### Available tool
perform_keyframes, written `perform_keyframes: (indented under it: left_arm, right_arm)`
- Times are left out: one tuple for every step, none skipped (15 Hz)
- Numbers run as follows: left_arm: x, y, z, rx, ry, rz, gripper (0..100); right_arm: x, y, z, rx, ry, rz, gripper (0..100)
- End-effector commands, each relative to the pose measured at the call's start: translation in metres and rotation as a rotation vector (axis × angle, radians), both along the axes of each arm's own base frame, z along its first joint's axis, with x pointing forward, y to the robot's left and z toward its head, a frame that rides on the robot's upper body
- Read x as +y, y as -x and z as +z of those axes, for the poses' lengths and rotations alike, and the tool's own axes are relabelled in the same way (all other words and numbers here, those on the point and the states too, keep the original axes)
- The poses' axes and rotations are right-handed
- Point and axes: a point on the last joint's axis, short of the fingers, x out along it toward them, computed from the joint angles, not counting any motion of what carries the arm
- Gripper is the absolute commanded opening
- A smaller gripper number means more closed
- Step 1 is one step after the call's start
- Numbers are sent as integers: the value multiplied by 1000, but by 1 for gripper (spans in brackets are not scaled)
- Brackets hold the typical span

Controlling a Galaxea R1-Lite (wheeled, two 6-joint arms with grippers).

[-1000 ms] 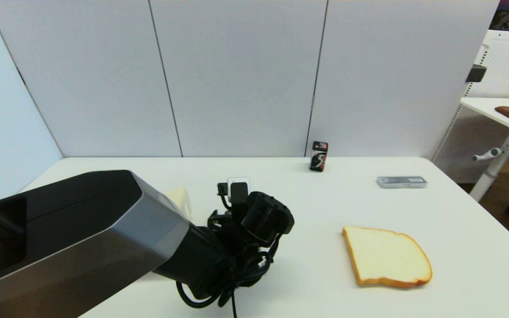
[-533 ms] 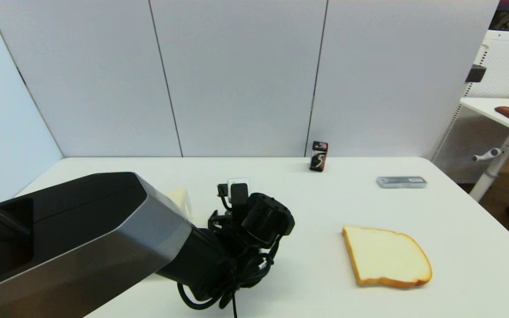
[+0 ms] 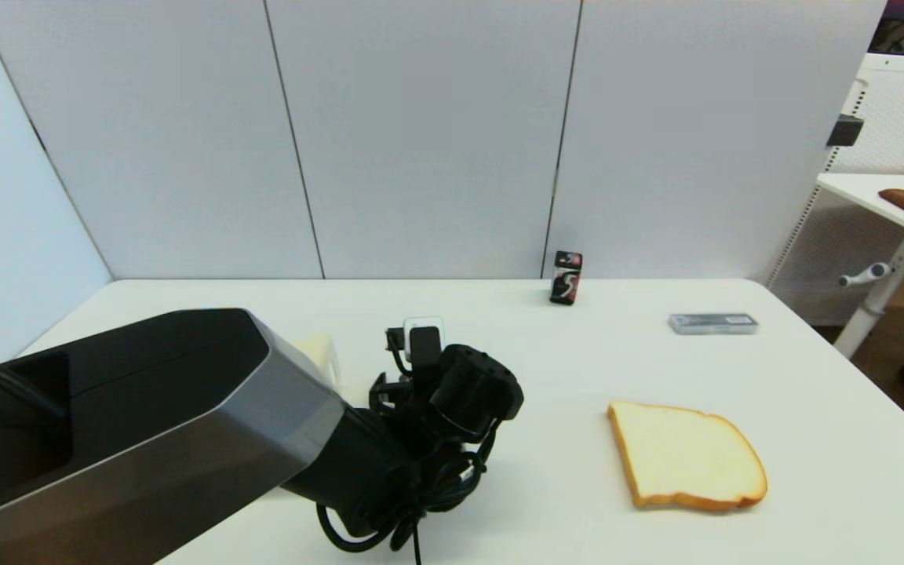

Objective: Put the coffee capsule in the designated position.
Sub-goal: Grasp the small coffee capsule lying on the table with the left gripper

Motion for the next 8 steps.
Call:
perform_keyframes:
  left_arm:
    - [0, 0, -1, 1, -9, 4, 100]
    - [0, 0, -2, 4, -12, 4, 100]
    - [0, 0, -2, 4, -12, 4, 0]
    - [1, 0, -2, 7, -15, 2, 0]
    - [1, 1, -3, 10, -16, 2, 0]
    - [1, 1, -4, 11, -15, 1, 0]
    - [2, 1, -5, 13, -16, 4, 0]
    - [2, 2, -6, 16, -20, 4, 0]
  right_arm:
    - [0, 0, 0, 1, 0, -1, 100]
    - [0, 0, 0, 1, 0, -1, 100]
    - [0, 0, 0, 1, 0, -1, 100]
    - [0, 0, 0, 1, 0, -1, 100]
    - [0, 0, 0, 1, 0, -1, 100]
    - [0, 0, 0, 1, 0, -1, 100]
    - [0, 0, 0, 1, 0, -1, 100]
    - [0, 0, 0, 1, 0, -1, 100]
